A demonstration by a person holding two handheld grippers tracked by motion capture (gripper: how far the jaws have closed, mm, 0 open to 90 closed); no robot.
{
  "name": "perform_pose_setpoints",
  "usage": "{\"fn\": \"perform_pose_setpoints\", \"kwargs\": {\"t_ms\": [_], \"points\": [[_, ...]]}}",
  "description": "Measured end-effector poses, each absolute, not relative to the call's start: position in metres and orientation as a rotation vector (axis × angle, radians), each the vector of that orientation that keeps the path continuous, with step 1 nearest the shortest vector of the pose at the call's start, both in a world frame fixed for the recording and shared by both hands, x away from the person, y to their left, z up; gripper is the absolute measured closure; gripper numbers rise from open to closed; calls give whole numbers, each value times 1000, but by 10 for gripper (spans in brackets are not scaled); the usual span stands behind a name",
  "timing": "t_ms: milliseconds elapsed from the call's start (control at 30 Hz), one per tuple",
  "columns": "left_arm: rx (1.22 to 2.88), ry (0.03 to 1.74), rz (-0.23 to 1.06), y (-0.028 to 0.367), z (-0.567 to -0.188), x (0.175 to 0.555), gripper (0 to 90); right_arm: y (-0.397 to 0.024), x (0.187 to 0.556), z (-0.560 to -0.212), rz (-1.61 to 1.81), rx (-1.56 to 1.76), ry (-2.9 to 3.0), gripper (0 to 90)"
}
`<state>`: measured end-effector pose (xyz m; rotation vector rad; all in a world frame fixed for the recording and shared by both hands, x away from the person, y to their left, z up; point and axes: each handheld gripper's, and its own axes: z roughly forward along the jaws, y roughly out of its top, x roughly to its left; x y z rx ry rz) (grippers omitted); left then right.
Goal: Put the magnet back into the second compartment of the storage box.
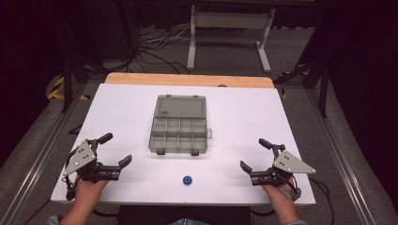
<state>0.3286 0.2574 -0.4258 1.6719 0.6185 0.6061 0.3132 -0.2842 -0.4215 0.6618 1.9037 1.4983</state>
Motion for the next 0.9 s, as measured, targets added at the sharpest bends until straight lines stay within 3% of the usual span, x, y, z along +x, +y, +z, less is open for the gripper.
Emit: {"fn": "perform_pose_setpoints", "kwargs": {"t_ms": [900], "points": [[1669,626,547,256,-421,330,14,-286,313,-420,1517,653,1899,16]]}}
